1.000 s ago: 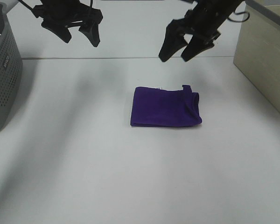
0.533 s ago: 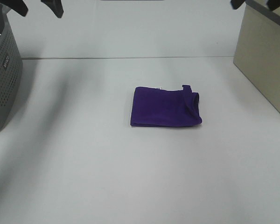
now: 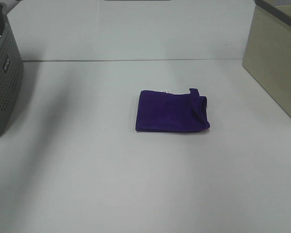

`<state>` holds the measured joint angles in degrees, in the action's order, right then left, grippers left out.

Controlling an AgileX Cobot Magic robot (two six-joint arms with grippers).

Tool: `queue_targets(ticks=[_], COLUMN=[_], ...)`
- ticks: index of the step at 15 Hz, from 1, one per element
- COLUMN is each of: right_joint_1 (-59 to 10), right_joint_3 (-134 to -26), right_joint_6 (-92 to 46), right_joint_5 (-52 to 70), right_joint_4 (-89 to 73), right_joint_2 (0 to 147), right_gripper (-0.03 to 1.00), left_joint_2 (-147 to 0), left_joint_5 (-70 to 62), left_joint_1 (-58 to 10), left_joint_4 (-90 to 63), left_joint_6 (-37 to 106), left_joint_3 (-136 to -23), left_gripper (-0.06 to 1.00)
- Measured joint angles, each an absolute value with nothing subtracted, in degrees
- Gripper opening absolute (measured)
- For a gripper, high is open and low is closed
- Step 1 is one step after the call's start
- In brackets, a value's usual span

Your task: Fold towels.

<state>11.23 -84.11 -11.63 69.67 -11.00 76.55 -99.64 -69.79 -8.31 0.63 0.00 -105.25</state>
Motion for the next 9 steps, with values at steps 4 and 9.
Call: queue_targets(ticks=[4, 9], right_joint_1=[11.2, 11.2], right_joint_3=[-56.4, -37.4], right_joint_6=[-15.1, -17.3], right_joint_5=[67.2, 63.3], right_joint_4=[-12.7, -14.5], right_joint_2=[46.5, 18.1], right_gripper=[0.88, 0.88], left_joint_2=[-74.5, -54.1], left_joint_5=[-65.1, -58.3], left_joint_1=[-8.3, -8.3], left_joint_4=[2.4, 3.7], left_joint_6=[-4.6, -4.0], left_joint_3=[-74.4, -53.5], left_gripper=[0.86, 0.86])
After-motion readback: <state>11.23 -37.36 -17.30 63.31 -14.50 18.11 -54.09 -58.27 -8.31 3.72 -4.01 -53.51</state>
